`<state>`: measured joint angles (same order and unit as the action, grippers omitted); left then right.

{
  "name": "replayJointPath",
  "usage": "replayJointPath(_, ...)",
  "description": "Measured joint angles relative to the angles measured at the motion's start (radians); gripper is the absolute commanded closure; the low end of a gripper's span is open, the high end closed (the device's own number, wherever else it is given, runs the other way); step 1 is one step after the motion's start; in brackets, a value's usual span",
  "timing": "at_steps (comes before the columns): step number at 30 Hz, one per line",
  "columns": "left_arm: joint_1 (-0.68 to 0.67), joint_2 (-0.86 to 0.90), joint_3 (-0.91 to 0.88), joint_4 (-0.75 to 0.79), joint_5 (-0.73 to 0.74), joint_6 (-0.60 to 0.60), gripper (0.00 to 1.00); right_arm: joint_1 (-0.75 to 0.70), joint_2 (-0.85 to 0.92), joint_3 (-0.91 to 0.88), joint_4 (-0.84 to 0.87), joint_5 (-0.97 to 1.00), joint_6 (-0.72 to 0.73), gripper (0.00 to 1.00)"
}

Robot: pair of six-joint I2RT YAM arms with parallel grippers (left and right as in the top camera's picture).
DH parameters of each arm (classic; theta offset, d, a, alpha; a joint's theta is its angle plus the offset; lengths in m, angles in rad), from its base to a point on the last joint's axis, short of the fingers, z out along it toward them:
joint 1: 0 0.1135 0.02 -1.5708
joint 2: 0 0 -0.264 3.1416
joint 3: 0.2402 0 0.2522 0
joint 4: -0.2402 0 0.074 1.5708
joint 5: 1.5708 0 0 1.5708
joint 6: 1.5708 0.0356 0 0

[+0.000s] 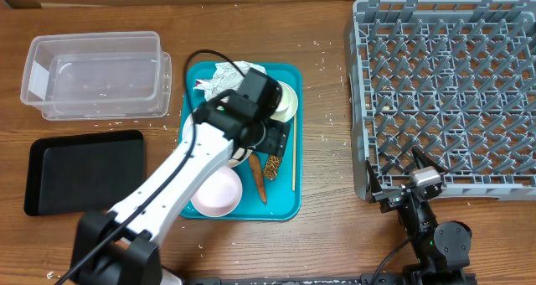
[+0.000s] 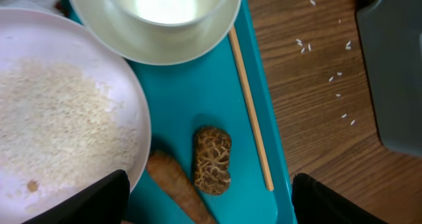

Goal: Sort waste into correct bins and load items into the dishwasher
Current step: 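Move the left gripper over the white napkin on the teal tray, then lower the left gripper and grasp the crumpled white napkin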

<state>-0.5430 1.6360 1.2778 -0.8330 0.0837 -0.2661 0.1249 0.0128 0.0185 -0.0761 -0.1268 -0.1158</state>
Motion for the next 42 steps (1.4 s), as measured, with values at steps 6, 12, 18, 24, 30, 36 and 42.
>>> replayJointPath(6, -0.034, 0.078, 0.000, 0.003, -0.002, 0.056, 0.20, 0.000, 0.000, 0.000, 0.001, 0.000, 0.000, 0.00)
replayJointPath(12, -0.053, 0.100, 0.000, -0.012, 0.021, 0.107, 0.20, 0.000, 0.000, 0.000, 0.000, 0.000, 0.000, 0.00)
replayJointPath(18, -0.054, 0.106, 0.002, -0.015, 0.019, 0.116, 0.21, 0.000, 0.000, 0.000, 0.000, 0.000, 0.000, 0.00)
replayJointPath(24, 0.037, 0.124, 0.215, -0.086, -0.013, 0.053, 0.23, 0.000, 0.000, 0.000, 0.000, 0.000, 0.000, 0.00)
replayJointPath(30, 0.199, 0.124, 0.343, 0.127, -0.080, 0.013, 0.23, 0.000, 0.000, 0.000, 0.000, 0.000, 0.000, 0.00)
replayJointPath(36, 0.226, 0.211, 0.348, 0.213, -0.163, 0.003, 0.19, 0.000, 0.000, 0.000, 0.000, 0.000, 0.000, 0.00)
replayJointPath(42, 0.222, 0.397, 0.348, 0.233, -0.195, 0.003, 0.21, 0.000, 0.000, 0.000, 0.000, 0.000, 0.000, 0.00)
